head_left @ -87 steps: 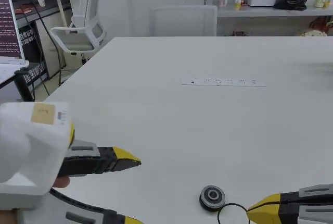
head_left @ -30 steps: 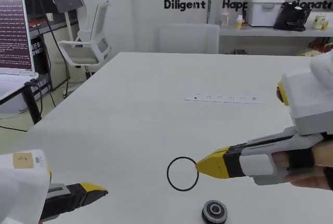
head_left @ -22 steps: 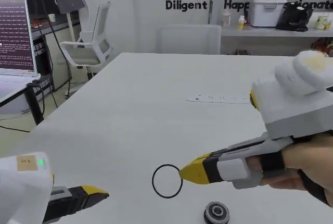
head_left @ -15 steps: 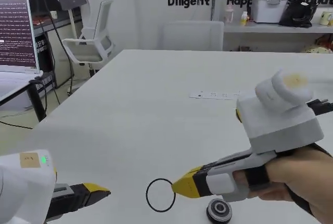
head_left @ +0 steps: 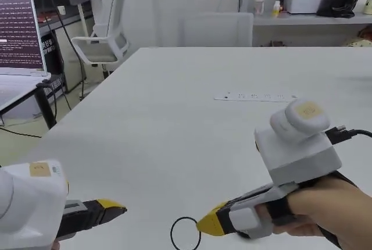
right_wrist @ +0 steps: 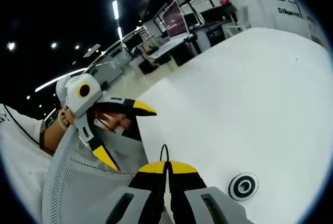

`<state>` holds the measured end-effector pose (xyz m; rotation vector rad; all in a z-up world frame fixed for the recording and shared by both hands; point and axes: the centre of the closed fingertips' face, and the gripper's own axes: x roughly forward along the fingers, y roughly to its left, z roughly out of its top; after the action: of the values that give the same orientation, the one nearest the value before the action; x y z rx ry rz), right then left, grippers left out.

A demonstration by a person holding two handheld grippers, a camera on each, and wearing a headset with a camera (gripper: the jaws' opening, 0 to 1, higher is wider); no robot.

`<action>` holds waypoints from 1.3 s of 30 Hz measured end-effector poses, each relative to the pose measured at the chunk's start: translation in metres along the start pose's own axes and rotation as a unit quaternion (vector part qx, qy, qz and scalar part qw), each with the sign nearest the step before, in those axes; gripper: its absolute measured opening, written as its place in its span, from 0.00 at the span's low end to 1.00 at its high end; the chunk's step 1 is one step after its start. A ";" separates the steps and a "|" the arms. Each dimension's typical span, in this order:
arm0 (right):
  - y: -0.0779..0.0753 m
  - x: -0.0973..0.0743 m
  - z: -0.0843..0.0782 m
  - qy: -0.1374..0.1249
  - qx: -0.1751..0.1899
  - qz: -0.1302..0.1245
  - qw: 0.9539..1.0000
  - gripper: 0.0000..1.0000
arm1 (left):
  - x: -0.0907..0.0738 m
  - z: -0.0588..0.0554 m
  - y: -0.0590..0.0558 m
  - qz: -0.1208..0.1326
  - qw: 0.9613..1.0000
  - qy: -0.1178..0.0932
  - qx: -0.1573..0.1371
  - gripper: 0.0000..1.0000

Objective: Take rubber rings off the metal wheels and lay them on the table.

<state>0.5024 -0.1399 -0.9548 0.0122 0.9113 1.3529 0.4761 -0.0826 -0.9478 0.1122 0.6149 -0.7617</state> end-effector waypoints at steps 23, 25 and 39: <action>-0.013 0.007 -0.020 0.011 0.010 -0.027 1.000 0.00 | -0.002 -0.007 0.002 0.019 1.000 0.012 -0.010 0.78; -0.014 0.008 -0.022 0.014 0.007 -0.030 0.999 0.00 | -0.002 -0.008 0.002 0.021 1.000 0.012 -0.012 0.78; -0.028 0.017 -0.042 0.047 -0.037 -0.068 0.996 0.00 | -0.004 -0.010 0.003 0.034 0.999 0.017 -0.022 0.78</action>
<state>0.5006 -0.1537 -1.0064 -0.1700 0.9235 1.2685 0.4714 -0.0747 -0.9547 0.1056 0.6571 -0.6812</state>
